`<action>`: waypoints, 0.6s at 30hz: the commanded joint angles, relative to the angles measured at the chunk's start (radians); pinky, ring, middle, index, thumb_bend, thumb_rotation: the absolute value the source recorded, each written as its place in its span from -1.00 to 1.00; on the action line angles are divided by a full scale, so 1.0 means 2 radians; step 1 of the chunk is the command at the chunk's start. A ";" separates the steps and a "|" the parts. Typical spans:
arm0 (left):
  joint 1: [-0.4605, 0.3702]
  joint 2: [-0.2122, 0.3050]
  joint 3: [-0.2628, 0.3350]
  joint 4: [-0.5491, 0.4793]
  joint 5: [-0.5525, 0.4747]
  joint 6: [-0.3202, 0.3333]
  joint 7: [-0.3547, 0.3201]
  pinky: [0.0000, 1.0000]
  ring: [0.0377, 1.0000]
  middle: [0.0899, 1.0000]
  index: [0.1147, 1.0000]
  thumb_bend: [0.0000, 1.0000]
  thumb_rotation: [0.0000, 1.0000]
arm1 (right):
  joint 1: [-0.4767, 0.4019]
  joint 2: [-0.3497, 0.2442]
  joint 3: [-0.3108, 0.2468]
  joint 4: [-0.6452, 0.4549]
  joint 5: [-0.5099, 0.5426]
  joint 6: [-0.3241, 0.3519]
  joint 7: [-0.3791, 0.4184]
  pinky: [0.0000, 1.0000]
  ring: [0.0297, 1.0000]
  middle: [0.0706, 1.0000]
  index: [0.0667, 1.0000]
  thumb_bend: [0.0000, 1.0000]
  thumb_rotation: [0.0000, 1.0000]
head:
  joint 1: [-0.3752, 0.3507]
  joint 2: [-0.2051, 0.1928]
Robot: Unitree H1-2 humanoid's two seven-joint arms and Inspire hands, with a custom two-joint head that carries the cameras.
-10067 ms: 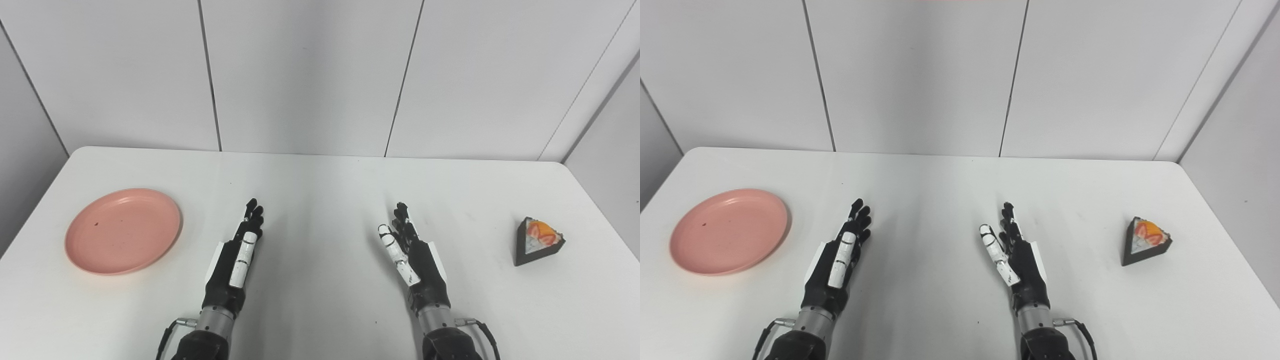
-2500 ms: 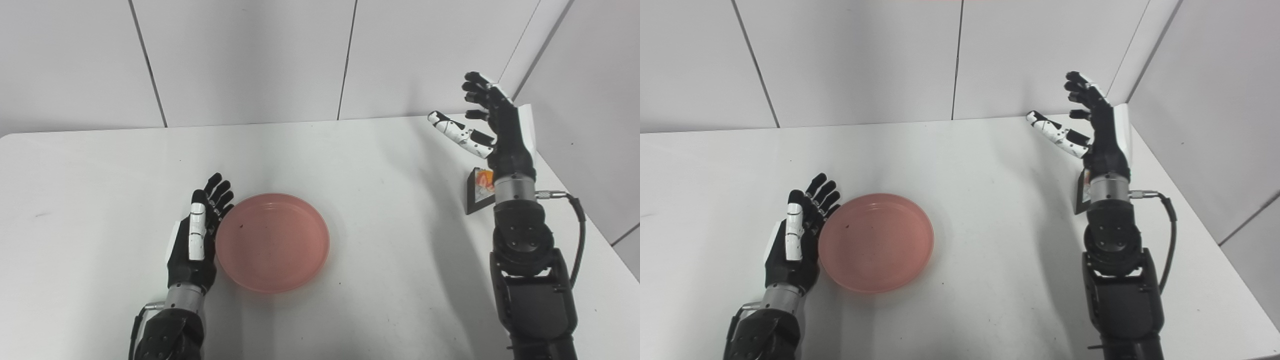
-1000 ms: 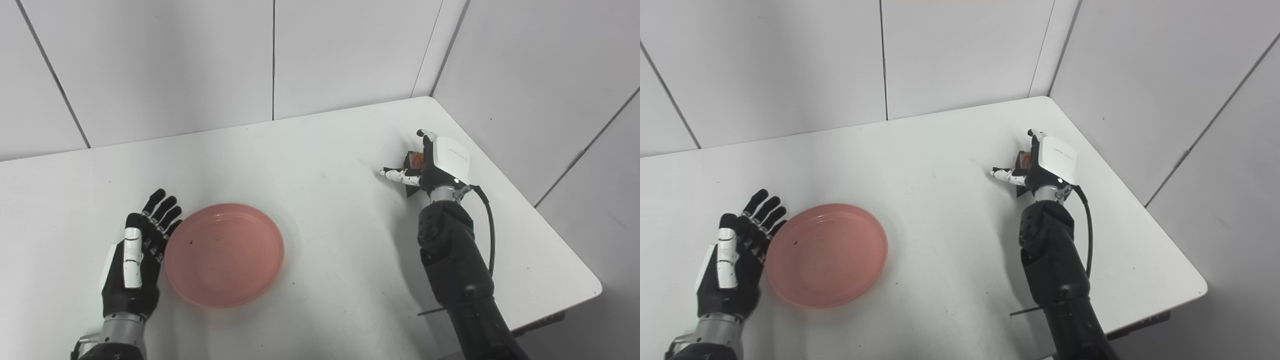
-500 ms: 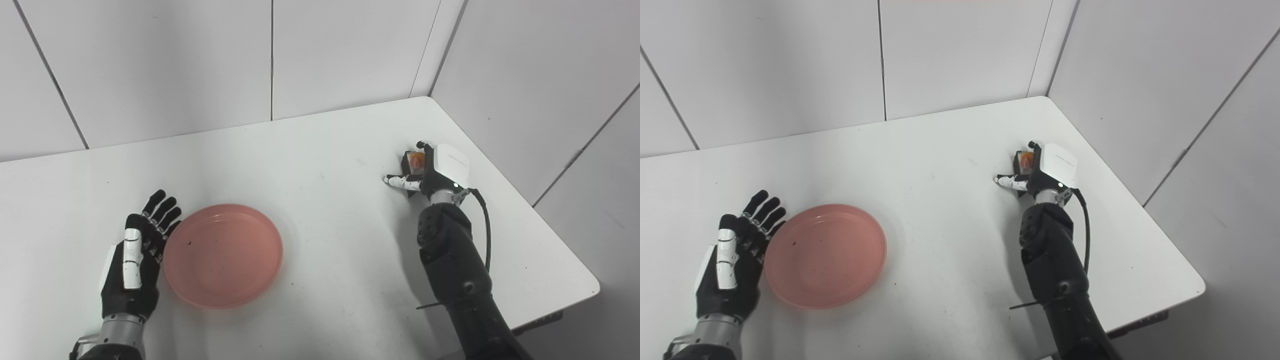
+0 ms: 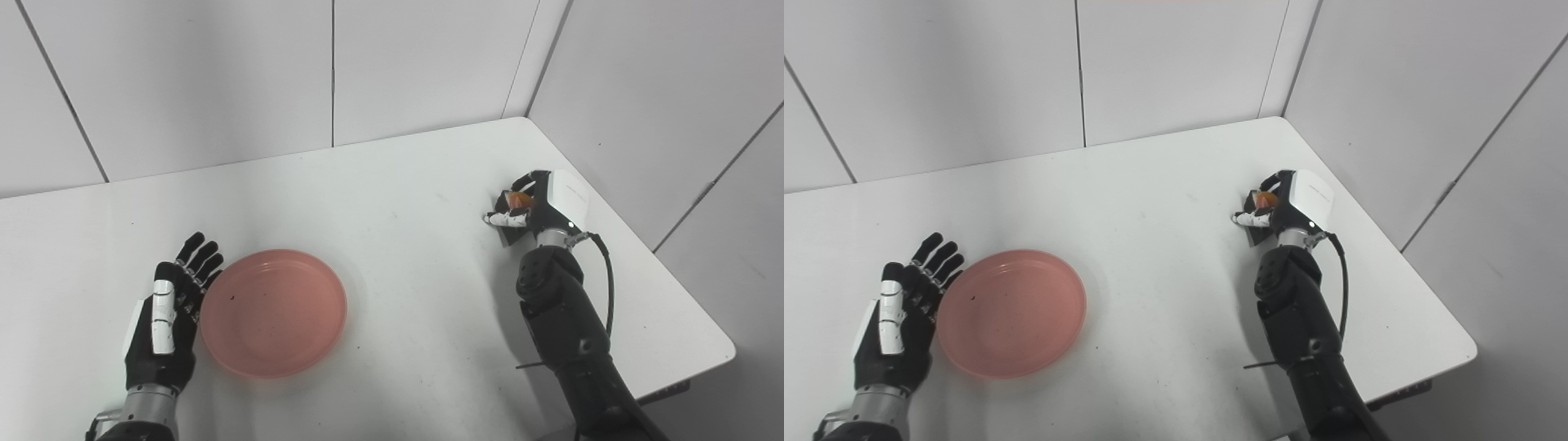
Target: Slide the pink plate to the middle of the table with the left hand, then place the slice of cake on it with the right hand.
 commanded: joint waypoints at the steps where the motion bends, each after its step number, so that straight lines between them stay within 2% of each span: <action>1: 0.010 -0.003 -0.003 0.010 0.007 0.002 0.001 0.77 0.79 0.78 0.71 0.31 0.98 | -0.011 -0.011 0.000 -0.026 0.007 -0.029 -0.024 -0.76 -0.68 -0.14 -0.12 0.05 -1.00 | 0.009 0.002; 3: 0.009 -0.005 -0.005 0.014 0.012 -0.001 0.004 0.78 0.80 0.78 0.71 0.31 0.98 | -0.011 -0.011 -0.002 -0.035 0.023 -0.041 -0.026 -0.77 -0.70 -0.14 -0.12 0.05 -1.00 | 0.030 0.003; 4: 0.009 -0.006 -0.006 0.016 0.013 -0.003 0.004 0.77 0.80 0.78 0.71 0.32 0.99 | -0.011 -0.011 -0.003 -0.039 0.030 -0.046 -0.025 -0.79 -0.71 -0.25 -0.12 0.03 -1.00 | 0.030 0.003; 5: 0.009 -0.008 -0.007 0.016 0.017 -0.002 0.006 0.77 0.80 0.78 0.71 0.32 0.99 | -0.011 -0.012 -0.004 -0.053 0.040 -0.046 -0.016 -0.79 -0.71 -0.26 -0.12 0.03 -1.00 | 0.050 0.005; 6: 0.008 -0.010 -0.008 0.016 0.019 -0.001 0.008 0.77 0.80 0.78 0.72 0.33 0.99 | -0.011 -0.012 -0.004 -0.062 0.047 -0.046 -0.011 -0.79 -0.70 -0.26 -0.12 0.03 -1.00 | 0.050 0.005; 7: 0.008 -0.014 -0.010 0.017 0.023 -0.002 0.010 0.77 0.80 0.78 0.73 0.32 0.99 | -0.009 -0.012 -0.003 -0.081 0.056 -0.041 0.001 -0.78 -0.68 -0.25 -0.12 0.03 -1.00 | 0.075 0.006; 8: 0.008 -0.016 -0.010 0.018 0.025 -0.004 0.012 0.77 0.80 0.78 0.73 0.32 0.99 | -0.008 -0.012 -0.002 -0.094 0.063 -0.037 0.008 -0.77 -0.67 -0.26 -0.12 0.03 -1.00 | 0.075 0.006; 9: 0.007 -0.020 -0.012 0.018 0.029 -0.004 0.015 0.77 0.80 0.78 0.73 0.33 1.00 | -0.007 -0.012 -0.003 -0.112 0.075 -0.035 0.020 -0.74 -0.51 -0.22 -0.10 0.02 -1.00 | 0.097 0.006; 10: 0.007 -0.023 -0.014 0.018 0.032 -0.004 0.017 0.77 0.81 0.78 0.74 0.33 1.00 | -0.005 -0.012 -0.004 -0.125 0.084 -0.033 0.028 -0.72 -0.41 -0.20 -0.09 0.02 -1.00 | 0.097 0.006; 11: 0.006 -0.027 -0.016 0.021 0.037 -0.007 0.020 0.78 0.81 0.79 0.74 0.33 1.00 | -0.005 -0.012 -0.004 -0.142 0.098 -0.030 0.043 -0.70 -0.32 -0.17 -0.09 0.02 -1.00 | 0.125 0.008; 12: 0.005 -0.032 -0.017 0.024 0.040 -0.010 0.023 0.79 0.81 0.79 0.75 0.34 0.99 | -0.004 -0.014 -0.003 -0.155 0.107 -0.029 0.055 -0.69 -0.27 -0.16 -0.09 0.02 -1.00 | 0.136 0.007; 14: 0.002 -0.040 -0.021 0.030 0.047 -0.011 0.028 0.83 0.84 0.82 0.77 0.34 0.99 | -0.002 -0.018 0.001 -0.180 0.119 -0.021 0.081 -0.68 -0.23 -0.15 -0.09 0.02 -1.00 | 0.171 0.005; 15: 0.001 -0.043 -0.023 0.031 0.050 -0.010 0.029 0.84 0.85 0.82 0.78 0.34 0.99 | -0.002 -0.020 0.004 -0.191 0.122 -0.015 0.091 -0.69 -0.23 -0.15 -0.09 0.02 -1.00 | 0.174 0.005; 18: -0.004 -0.052 -0.029 0.044 0.059 -0.017 0.035 0.89 0.88 0.86 0.81 0.32 1.00 | 0.005 -0.025 0.018 -0.218 0.139 -0.040 0.121 -0.70 -0.23 -0.16 -0.08 0.02 -1.00 | 0.209 0.002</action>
